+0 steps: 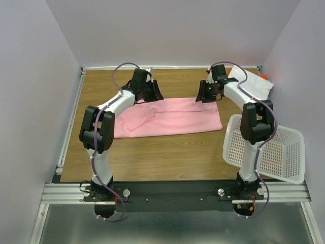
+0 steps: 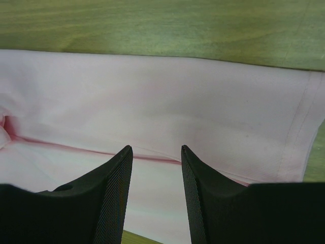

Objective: Fold and stack the t-shirts
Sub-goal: Fold the tshirt

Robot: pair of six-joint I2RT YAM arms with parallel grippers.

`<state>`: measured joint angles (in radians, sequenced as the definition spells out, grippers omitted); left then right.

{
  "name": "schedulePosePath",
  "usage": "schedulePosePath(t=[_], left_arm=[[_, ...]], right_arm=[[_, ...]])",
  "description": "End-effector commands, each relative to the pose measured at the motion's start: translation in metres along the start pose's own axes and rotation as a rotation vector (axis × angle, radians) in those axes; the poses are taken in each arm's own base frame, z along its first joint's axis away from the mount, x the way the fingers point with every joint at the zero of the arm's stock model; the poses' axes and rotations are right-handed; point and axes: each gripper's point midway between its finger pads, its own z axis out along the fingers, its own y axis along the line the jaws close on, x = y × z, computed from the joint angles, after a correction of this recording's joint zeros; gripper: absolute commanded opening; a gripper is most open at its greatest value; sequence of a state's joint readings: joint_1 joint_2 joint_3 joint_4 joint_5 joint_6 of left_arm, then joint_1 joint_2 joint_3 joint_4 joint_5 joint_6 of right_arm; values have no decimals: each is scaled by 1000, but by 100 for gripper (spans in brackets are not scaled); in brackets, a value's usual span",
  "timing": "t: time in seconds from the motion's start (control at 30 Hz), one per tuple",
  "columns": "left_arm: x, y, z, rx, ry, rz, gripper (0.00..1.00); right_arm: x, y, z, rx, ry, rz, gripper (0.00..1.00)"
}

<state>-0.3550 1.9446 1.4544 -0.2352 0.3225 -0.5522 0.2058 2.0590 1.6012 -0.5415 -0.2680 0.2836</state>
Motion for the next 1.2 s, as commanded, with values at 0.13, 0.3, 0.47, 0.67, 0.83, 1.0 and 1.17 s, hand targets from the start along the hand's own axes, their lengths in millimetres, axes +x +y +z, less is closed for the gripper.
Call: schedulePosePath(t=[0.13,0.3,0.47,0.67,0.83,1.0,1.17], left_arm=[[29,27,-19,-70,71,-78,45],[53,63,-31,-158,100,-103,45],[72,88,-32,-225,133,-115,45],[72,115,-28,-298,144,-115,45],[59,128,-20,-293,135,-111,45],[32,131,-5,-264,121,-77,45],[16,130,13,-215,136,-25,45]], right_arm=[[-22,-11,15,53,-28,-69,50],[-12,-21,31,74,9,-76,51],[9,-32,42,89,64,-69,51],[27,-39,45,106,104,-57,51],[52,-43,39,118,170,-37,51],[86,-44,30,114,255,19,51],[115,-35,21,106,308,62,51]])
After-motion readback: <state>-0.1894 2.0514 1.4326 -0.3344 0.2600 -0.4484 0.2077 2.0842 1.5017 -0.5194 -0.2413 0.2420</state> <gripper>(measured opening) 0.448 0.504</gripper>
